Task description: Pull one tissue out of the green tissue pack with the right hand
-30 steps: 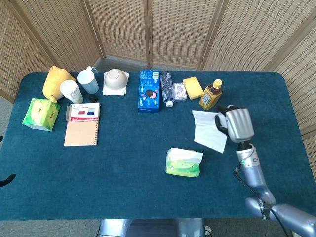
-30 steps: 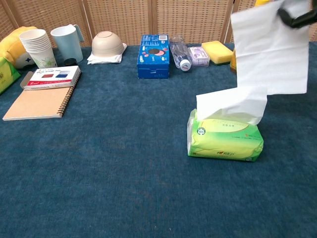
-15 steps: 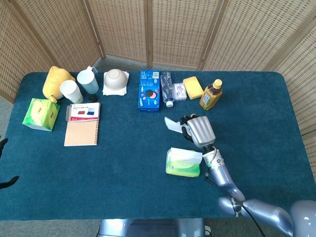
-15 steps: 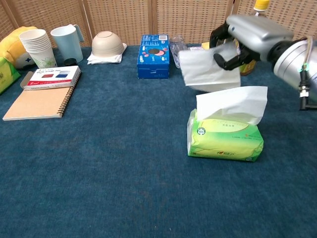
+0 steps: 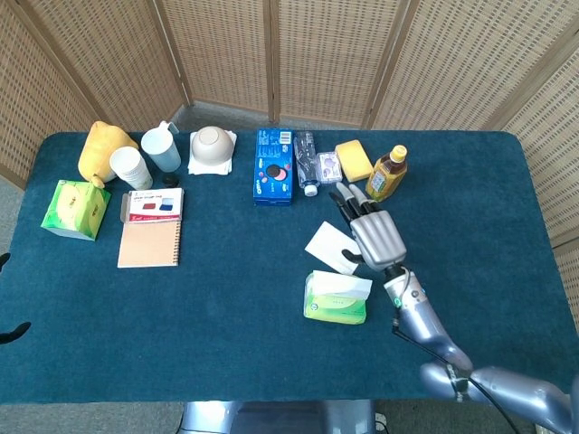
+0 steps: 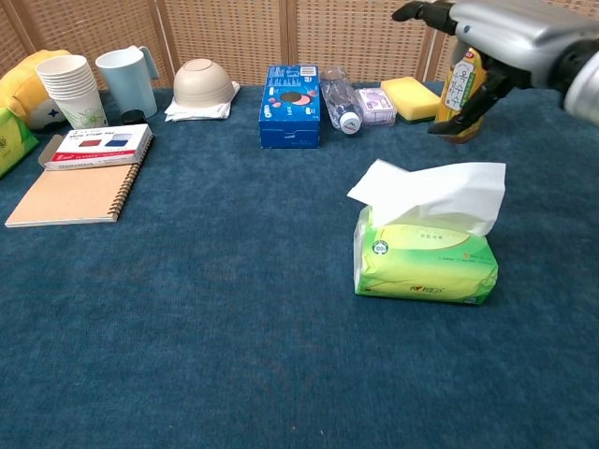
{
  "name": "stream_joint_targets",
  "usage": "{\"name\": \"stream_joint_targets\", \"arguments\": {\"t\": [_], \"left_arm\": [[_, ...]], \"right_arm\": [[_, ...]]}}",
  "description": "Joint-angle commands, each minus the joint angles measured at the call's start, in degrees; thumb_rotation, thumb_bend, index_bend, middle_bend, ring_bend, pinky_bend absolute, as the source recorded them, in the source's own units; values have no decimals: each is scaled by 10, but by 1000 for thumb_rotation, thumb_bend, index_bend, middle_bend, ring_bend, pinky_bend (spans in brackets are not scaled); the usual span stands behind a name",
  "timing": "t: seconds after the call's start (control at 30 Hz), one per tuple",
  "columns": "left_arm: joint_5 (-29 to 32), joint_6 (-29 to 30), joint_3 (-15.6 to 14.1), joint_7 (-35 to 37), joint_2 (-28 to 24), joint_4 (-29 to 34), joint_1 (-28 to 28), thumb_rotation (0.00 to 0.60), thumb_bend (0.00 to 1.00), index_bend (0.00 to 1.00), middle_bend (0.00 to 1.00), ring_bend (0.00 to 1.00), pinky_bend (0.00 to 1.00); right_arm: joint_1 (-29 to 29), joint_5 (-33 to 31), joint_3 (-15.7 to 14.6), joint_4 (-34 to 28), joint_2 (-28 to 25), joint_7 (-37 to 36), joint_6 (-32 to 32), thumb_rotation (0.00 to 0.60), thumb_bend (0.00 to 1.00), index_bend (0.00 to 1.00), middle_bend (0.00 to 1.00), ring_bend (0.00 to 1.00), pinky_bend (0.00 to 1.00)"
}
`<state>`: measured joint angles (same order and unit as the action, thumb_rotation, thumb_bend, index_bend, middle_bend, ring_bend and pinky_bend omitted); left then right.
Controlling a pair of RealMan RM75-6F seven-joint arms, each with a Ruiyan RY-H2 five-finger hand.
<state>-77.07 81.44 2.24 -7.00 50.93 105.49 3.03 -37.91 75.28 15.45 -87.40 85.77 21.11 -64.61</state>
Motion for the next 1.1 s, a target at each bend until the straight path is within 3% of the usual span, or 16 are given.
{"name": "stream_joint_targets", "arguments": {"t": [0.03, 0.13, 0.4, 0.57, 0.67, 0.87, 1.1], "left_arm": [[-1, 4, 0, -5, 2, 0, 0, 600, 0, 0, 0, 0, 93], [0, 12, 1, -13, 5, 1, -3, 600, 0, 0, 0, 0, 93], [-11, 17, -3, -25, 6, 13, -5, 600, 0, 0, 0, 0, 93], [-13, 27, -5, -43, 14, 17, -8, 600, 0, 0, 0, 0, 93], [-16, 31, -7, -49, 16, 19, -10, 600, 0, 0, 0, 0, 93], [-43, 37, -15, -47, 15, 15, -13, 600, 0, 0, 0, 0, 93], [-73, 52, -23, -36, 14, 10, -20, 600, 0, 0, 0, 0, 93]], "right_arm": [[43, 71, -43, -31, -55, -16, -62, 600, 168, 0, 0, 0, 257], [72, 128, -74, -13, -83, -55, -108, 600, 164, 0, 0, 0, 162], [136, 200, -139, 70, -137, -223, -185, 600, 113, 0, 0, 0, 166], [182, 207, -167, 92, -162, -281, -227, 600, 74, 0, 0, 0, 165], [220, 182, -182, 56, -193, -294, -236, 600, 22, 0, 0, 0, 115], [262, 167, -194, 2, -228, -319, -258, 600, 0, 0, 0, 0, 91], [287, 166, -185, -4, -232, -315, -278, 600, 0, 0, 0, 0, 77]]}}
